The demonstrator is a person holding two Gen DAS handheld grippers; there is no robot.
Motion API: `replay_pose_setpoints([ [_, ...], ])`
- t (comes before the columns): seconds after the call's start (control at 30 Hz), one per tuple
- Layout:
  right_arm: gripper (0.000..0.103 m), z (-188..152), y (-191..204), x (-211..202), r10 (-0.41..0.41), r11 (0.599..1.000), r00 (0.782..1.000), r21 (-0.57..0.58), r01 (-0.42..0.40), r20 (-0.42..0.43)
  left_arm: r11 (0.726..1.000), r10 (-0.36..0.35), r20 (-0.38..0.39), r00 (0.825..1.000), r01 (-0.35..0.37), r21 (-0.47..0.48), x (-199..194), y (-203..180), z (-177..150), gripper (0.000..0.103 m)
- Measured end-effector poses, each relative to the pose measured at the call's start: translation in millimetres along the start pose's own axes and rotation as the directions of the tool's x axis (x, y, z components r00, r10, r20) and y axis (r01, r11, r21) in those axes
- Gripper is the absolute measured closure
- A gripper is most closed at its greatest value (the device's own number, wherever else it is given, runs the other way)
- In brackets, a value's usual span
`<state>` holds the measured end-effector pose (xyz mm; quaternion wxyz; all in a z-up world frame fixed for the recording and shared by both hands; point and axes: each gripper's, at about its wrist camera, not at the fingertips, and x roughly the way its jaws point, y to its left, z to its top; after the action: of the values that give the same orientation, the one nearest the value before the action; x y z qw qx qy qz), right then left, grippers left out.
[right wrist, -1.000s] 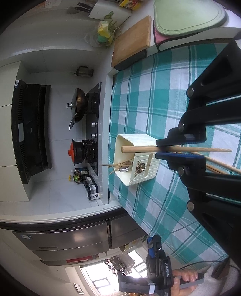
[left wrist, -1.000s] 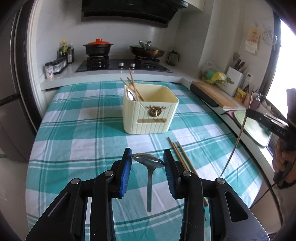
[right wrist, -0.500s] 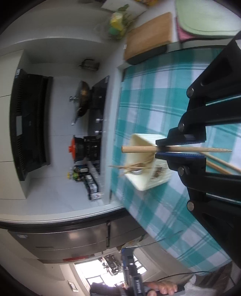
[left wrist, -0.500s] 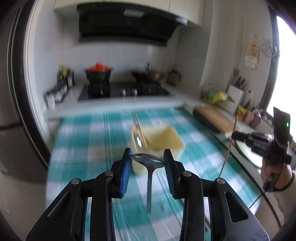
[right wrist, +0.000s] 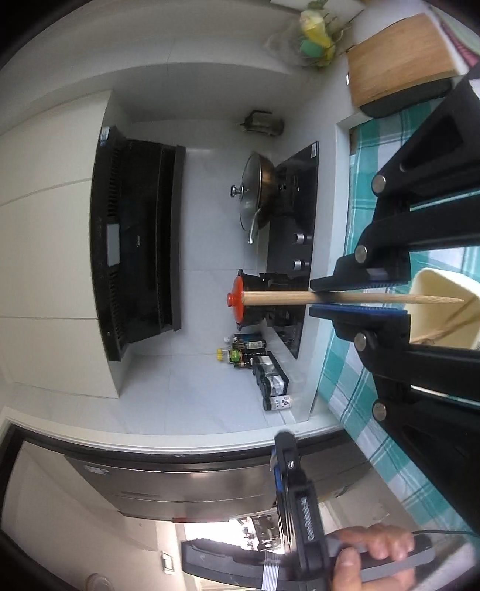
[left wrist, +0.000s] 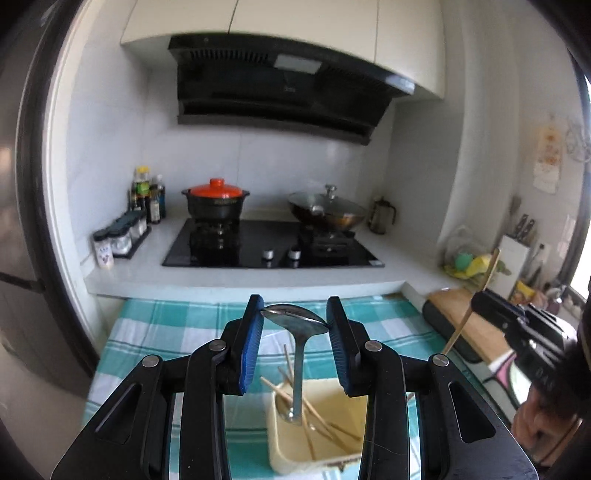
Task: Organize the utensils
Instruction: 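Carry the spoon and chopstick over the cream holder and release them inside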
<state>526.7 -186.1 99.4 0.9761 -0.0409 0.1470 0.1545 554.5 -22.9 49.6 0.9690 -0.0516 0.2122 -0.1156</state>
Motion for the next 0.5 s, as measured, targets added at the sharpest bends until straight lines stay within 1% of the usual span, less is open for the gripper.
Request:
replay_pose_setpoints([
  [0.1, 0.096, -16, -3, 33, 0.021, 1.0, 0.997, 0.005, -0.02, -0.074, 1.0, 0.006, -0.074, 0.997, -0.007, -0.008, 35, 0, -15, 0.068],
  [0.13, 0.096, -25, -6, 47, 0.033, 0.999, 0.992, 0.02, -0.031, -0.123, 1.0, 0.012, -0.104, 0.995, -0.013, -0.006, 47, 1, -21, 0.068],
  [0.17, 0.096, -35, -8, 62, 0.046, 0.998, 0.982, 0.04, -0.04, -0.184, 1.0, 0.015, -0.143, 0.99, -0.016, -0.004, 59, 1, -30, 0.068],
  [0.2, 0.096, -41, -11, 70, 0.059, 0.997, 0.974, 0.055, -0.048, -0.217, 1.0, 0.017, -0.171, 0.985, -0.018, -0.003, 67, 2, -37, 0.068],
  [0.27, 0.096, -61, -16, 91, 0.071, 0.995, 0.948, 0.087, -0.046, -0.311, 1.0, 0.023, -0.24, 0.971, -0.023, -0.001, 86, 5, -53, 0.068],
  [0.37, 0.096, -80, -23, 108, 0.082, 0.992, 0.921, 0.119, -0.039, -0.38, 1.0, 0.021, -0.315, 0.949, -0.023, -0.002, 105, 8, -71, 0.068],
  [0.4, 0.095, -83, -25, 111, 0.09, 0.991, 0.915, 0.13, -0.042, -0.392, 1.0, 0.02, -0.331, 0.944, -0.021, 0.0, 108, 6, -76, 0.068],
  [0.47, 0.093, -91, -28, 120, 0.104, 0.987, 0.896, 0.155, -0.04, -0.433, 1.0, 0.019, -0.357, 0.934, -0.017, 0.008, 112, 2, -81, 0.067],
  [0.5, 0.092, -92, -28, 120, 0.105, 0.986, 0.891, 0.163, -0.036, -0.441, 1.0, 0.02, -0.375, 0.927, -0.017, 0.012, 113, 1, -84, 0.067],
])
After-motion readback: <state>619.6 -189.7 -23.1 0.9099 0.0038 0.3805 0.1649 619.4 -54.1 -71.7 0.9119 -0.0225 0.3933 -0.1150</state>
